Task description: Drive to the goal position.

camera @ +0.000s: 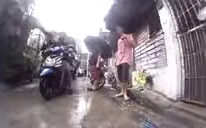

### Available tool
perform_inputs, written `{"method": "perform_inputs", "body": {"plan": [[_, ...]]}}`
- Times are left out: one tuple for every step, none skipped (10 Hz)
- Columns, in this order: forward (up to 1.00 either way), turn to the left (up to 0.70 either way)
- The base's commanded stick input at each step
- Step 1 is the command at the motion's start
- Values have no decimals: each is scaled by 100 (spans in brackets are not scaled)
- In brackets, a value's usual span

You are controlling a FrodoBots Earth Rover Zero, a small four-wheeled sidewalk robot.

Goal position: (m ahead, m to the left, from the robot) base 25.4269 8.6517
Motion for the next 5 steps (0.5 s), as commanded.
{"method": "perform_inputs", "body": {"plan": [[99, 0], [99, 0], [99, 0], [99, 0], [99, 0]]}}
